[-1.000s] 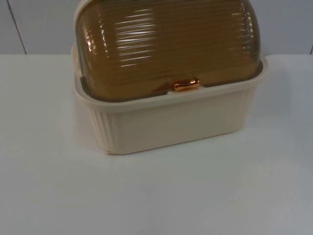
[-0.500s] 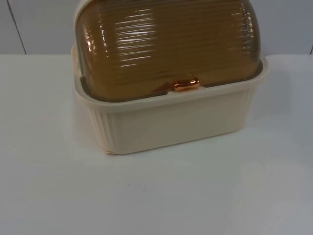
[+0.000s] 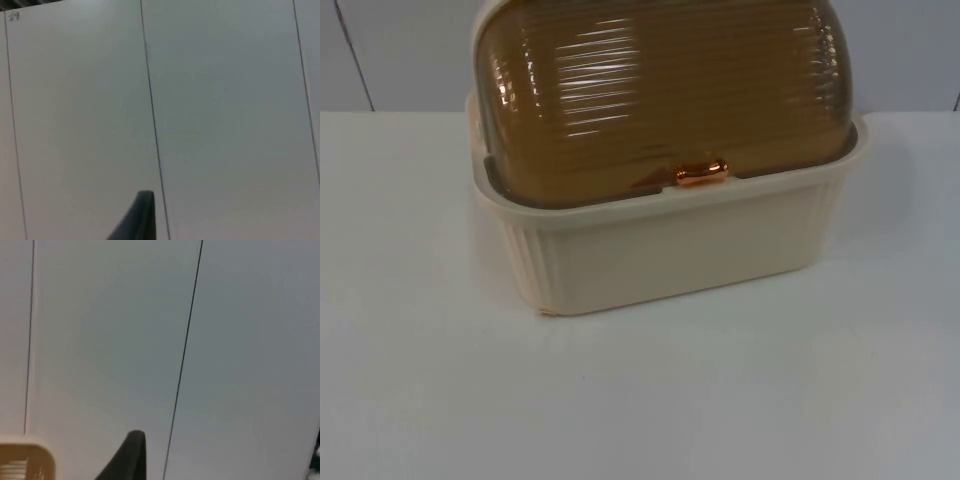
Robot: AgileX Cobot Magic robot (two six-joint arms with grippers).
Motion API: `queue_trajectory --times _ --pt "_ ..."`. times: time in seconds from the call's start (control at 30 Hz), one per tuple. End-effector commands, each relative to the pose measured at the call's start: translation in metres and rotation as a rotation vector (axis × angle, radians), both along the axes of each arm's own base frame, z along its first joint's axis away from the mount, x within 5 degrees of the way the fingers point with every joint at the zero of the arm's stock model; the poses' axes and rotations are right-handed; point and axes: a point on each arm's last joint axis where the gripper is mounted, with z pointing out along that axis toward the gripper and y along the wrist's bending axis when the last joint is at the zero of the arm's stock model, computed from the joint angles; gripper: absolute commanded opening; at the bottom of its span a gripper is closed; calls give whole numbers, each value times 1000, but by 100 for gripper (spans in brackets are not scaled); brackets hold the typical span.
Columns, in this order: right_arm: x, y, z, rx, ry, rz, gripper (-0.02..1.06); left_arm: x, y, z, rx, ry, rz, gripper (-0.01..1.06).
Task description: Open the box lid with the left hand, place the block into the box with the right hand, then close the box lid with the left hand.
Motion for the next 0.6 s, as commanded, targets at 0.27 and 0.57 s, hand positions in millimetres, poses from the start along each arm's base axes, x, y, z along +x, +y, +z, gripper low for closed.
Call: queue_trajectory --times 0.27,0.57 --pt "-6 -2 -12 -57 69 68 105 8 -8 -15 57 132 -120 101" --pt "6 -2 -29 -16 203 72 105 11 -10 -30 59 310 -147 101"
